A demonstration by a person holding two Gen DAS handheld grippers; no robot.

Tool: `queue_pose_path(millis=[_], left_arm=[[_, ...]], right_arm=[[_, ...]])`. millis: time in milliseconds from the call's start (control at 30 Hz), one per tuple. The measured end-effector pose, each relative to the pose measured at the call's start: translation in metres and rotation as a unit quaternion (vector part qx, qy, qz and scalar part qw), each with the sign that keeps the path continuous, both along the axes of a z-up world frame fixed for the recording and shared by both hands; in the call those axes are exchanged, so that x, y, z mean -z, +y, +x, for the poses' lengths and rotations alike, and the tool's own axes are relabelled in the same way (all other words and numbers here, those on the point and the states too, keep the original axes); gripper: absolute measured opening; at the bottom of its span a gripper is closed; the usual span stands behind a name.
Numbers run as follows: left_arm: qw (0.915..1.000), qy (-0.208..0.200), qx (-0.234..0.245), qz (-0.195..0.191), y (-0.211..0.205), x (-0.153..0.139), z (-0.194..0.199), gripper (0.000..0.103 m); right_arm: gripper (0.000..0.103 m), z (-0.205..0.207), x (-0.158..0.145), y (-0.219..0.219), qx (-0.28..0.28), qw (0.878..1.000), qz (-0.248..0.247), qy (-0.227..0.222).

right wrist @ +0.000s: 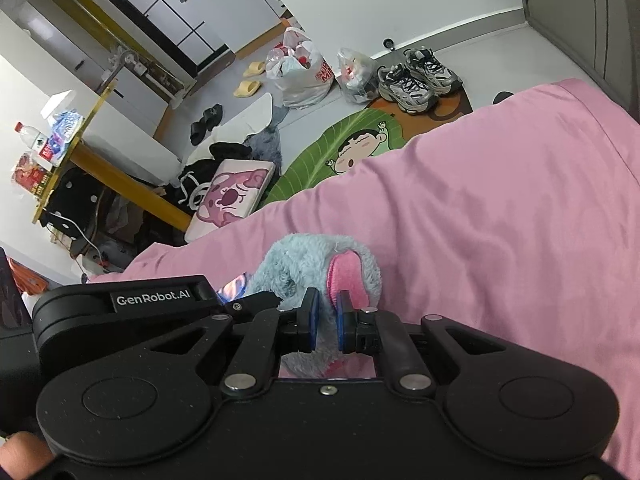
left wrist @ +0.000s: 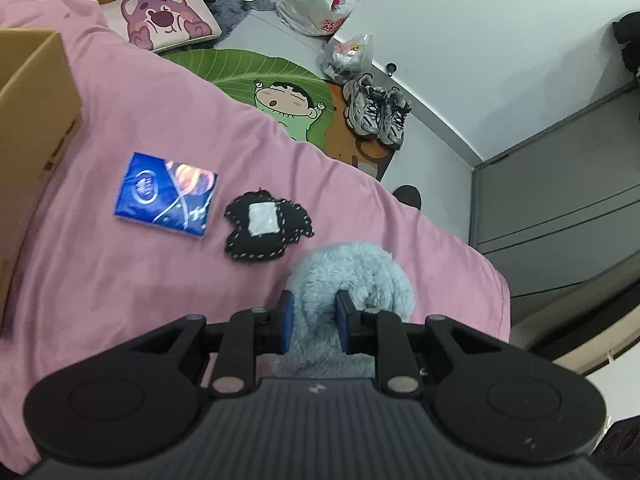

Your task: Organize soft objects

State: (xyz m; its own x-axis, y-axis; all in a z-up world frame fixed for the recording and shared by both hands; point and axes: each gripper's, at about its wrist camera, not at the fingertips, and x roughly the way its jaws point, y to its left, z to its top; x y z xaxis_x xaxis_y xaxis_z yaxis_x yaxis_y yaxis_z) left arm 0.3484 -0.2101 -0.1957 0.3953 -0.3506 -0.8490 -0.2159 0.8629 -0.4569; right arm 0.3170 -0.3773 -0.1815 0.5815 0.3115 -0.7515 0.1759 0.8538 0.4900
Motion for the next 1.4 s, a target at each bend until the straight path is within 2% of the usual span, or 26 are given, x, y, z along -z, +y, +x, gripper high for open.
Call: queue_pose_path(millis=[600, 833, 1133, 1400], left_arm=[[0.9989, -0.046, -0.011, 0.001, 0.055, -0.042, -0.053, 0.019], [0.9977, -0.065, -0.019, -0.005, 0.076, -0.057, -0.064, 0.019], [0.9951, -0.084, -0.048, -0.023, 0.117, -0.072, -0.078, 0.018], [0.9924, -0.095, -0.076, -0.017, 0.16, -0.084, -0.087, 0.018]], right_arm=[[0.009, -0.029, -0.042, 0.045, -0.019, 0.998, 0.011, -0.052], [0.008, -0.034, -0.055, 0.066, -0.03, 0.997, -0.002, -0.069], [0.008, -0.04, -0.071, 0.102, -0.047, 0.995, -0.006, -0.091], [0.008, -0.042, -0.08, 0.143, -0.063, 0.993, 0.003, -0.102]])
